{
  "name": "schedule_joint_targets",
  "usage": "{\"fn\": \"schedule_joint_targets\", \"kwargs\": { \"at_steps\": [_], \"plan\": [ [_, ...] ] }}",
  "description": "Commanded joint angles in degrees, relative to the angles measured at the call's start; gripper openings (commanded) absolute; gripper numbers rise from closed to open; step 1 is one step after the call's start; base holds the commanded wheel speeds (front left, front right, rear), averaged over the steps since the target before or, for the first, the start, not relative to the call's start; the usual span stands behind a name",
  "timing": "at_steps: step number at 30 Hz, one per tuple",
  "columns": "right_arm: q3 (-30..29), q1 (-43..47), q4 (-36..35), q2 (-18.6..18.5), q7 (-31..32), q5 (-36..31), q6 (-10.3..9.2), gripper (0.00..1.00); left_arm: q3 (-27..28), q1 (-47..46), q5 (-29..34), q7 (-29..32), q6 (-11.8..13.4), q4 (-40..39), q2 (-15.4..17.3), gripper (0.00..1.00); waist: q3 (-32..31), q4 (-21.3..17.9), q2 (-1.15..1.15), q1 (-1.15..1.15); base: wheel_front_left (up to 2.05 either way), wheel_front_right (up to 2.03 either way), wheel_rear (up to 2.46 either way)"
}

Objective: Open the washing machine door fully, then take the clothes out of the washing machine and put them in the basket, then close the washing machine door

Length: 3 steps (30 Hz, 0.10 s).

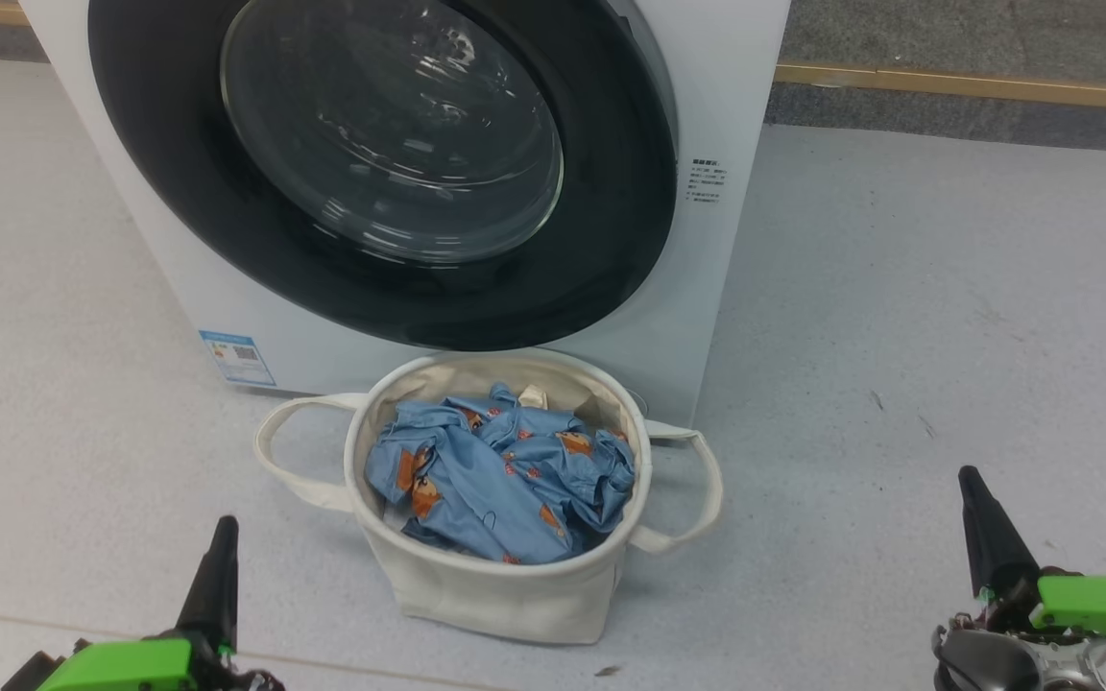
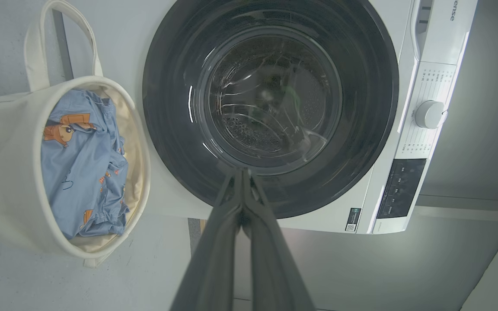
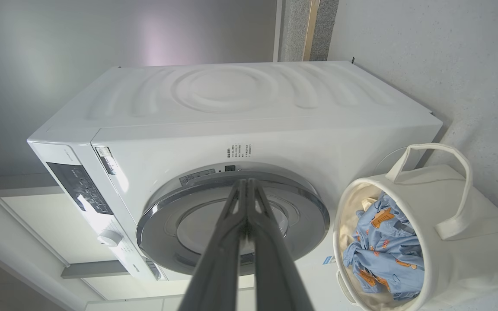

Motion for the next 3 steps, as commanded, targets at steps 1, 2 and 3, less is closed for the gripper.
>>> {"fn": "schedule_joint_targets", "kwargs": {
  "at_steps": [1, 2, 3],
  "plan": [
    [0.96, -0.82, -1.82, -0.13, 0.23, -0.32, 0.03, 0.0, 1.95, -1.49, 0.25, 0.45, -0.41, -1.51, 0.31, 0.0, 0.0, 0.0, 0.0, 0.0, 0.0, 0.0, 0.0],
    [0.96, -0.82, -1.82, -0.13, 0.23, -0.33, 0.03, 0.0, 1.96, -1.49, 0.25, 0.45, -0.41, -1.51, 0.31, 0.0, 0.0, 0.0, 0.0, 0.0, 0.0, 0.0, 0.0],
    [0.95, -0.82, -1.82, -0.12, 0.24, -0.33, 0.03, 0.0, 1.96, -1.49, 0.25, 0.45, -0.41, -1.51, 0.31, 0.0, 0.0, 0.0, 0.0, 0.0, 0.0, 0.0, 0.0]
  ]
}}
